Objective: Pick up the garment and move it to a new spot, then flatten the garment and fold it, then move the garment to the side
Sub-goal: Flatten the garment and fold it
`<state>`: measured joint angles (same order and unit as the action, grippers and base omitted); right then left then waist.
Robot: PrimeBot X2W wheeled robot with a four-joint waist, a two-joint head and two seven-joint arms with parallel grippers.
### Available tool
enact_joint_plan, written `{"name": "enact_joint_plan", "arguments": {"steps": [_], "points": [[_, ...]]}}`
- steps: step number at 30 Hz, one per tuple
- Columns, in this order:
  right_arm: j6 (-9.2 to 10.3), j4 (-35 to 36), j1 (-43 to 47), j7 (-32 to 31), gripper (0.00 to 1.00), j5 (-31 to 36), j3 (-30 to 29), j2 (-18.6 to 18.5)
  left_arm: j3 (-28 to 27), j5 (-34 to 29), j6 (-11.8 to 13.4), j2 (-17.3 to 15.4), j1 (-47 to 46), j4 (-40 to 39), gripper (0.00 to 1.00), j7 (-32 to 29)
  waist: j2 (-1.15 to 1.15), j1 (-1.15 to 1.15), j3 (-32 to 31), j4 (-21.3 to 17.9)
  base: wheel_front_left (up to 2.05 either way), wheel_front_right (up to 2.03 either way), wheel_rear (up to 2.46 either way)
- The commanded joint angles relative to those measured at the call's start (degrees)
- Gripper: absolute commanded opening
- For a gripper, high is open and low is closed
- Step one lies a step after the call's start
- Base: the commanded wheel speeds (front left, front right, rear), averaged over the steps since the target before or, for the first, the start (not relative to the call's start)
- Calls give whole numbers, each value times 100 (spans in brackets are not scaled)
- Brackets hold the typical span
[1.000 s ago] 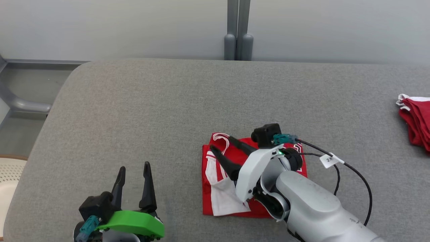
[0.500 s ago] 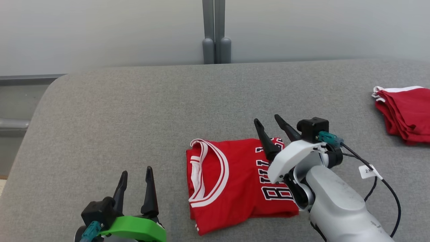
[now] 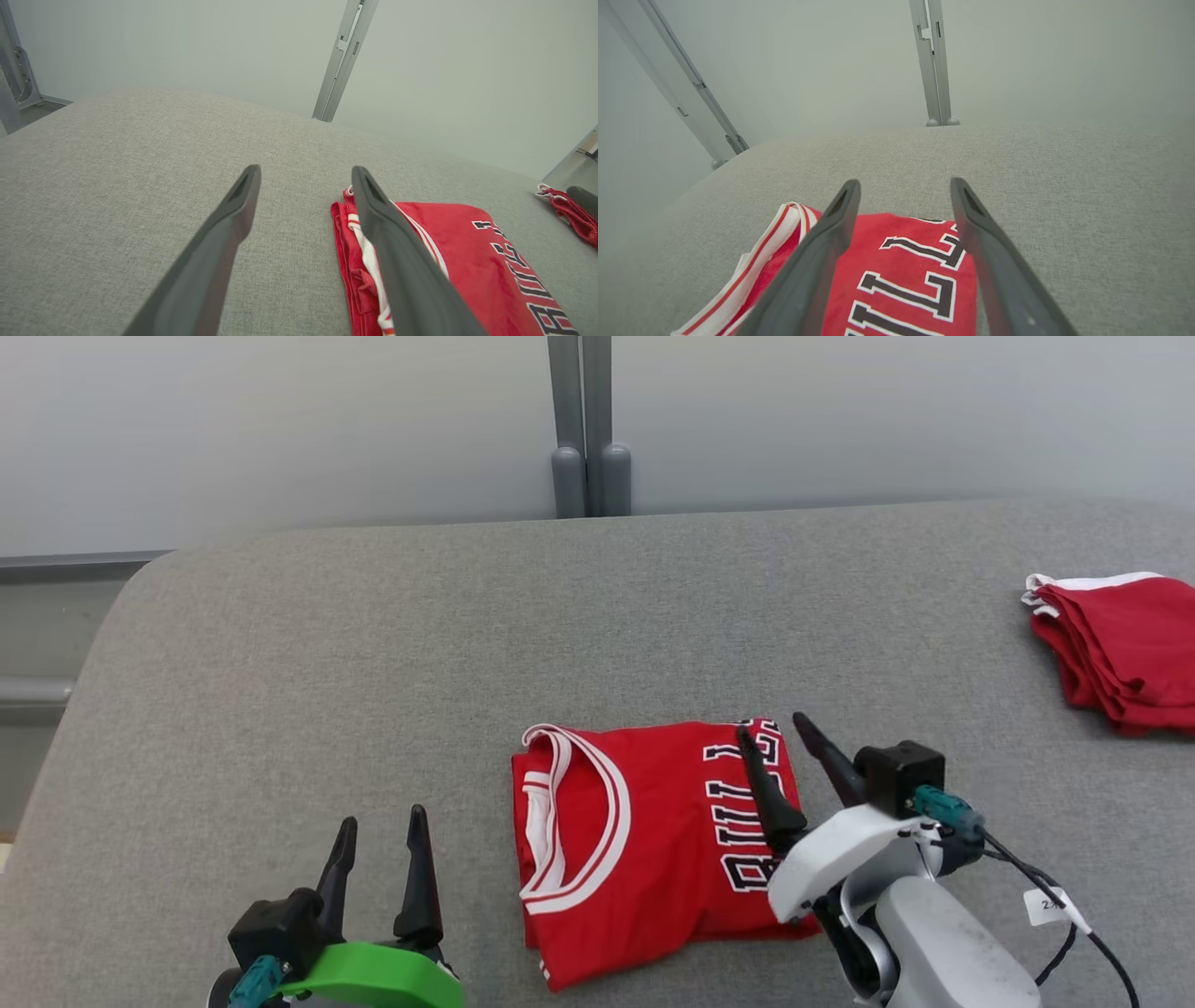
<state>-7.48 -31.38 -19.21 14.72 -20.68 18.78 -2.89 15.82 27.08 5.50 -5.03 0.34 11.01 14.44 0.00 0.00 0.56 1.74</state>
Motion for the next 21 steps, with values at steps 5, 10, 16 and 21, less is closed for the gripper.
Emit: {"name": "enact_joint_plan", "arguments": {"steps": [5,10,16,21], "points": [[-1,-84,124,-100,0,42,553,-7,22,-34,-3,-50,-48,-29,100,-14,0,0,90,313,0,0,0],[-1,-565,-133,-126,0,69,1011,-9,45,-30,-12,-38,-152,-21,100,-8,0,0,205,698,0,0,0],[-1,-1281,-512,-53,0,-33,1273,-7,75,-16,-26,-11,-269,5,100,18,0,0,355,1205,0,0,0],[-1,-1667,-774,-5,0,-192,1572,-7,76,-5,-43,11,-333,36,100,23,0,0,461,1527,0,0,0]]}}
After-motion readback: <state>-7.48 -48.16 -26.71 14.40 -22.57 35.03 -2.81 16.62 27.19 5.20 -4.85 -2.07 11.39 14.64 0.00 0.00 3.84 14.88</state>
